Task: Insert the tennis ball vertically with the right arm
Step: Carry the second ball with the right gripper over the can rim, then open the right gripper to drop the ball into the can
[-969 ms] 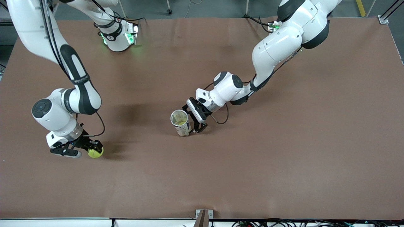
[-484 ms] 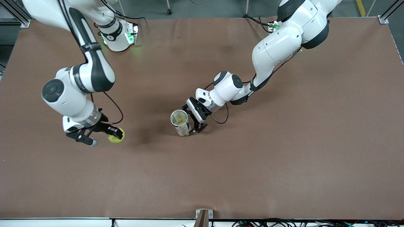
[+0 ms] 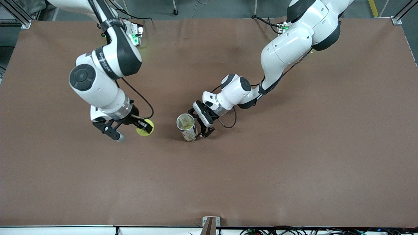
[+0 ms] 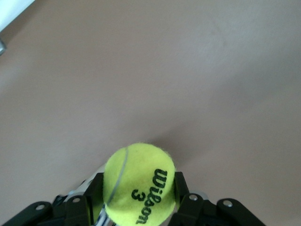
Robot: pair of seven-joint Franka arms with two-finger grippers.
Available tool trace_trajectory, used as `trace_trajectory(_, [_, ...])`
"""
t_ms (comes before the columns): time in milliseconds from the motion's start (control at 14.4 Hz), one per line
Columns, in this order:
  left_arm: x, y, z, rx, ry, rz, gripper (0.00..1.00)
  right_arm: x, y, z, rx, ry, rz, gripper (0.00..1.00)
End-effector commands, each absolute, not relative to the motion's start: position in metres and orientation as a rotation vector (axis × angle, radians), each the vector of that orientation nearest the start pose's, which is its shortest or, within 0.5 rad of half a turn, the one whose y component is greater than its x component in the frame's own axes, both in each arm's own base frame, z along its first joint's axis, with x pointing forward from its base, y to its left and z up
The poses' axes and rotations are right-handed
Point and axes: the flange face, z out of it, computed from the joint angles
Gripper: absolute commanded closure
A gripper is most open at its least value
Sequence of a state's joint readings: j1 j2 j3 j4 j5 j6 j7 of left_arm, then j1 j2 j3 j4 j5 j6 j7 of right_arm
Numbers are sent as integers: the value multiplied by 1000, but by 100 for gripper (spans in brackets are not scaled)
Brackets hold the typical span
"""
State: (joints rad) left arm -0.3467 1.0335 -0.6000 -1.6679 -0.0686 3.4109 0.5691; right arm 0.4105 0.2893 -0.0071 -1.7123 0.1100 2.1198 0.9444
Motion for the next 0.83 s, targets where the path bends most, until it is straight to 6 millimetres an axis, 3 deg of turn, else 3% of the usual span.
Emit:
trace_trajectory(0, [494,-510,173,2163,-1149,963,0,591,292,447,-2822,966,-60,98])
trace_trajectory(277, [494,-510,174,2165,-1138,961,0,588,328,455,-2766,1061,-61,98])
trace_trajectory(761, [494,-510,174,2163,-1148,963,0,570,372,431,-2768,1116,-23,98])
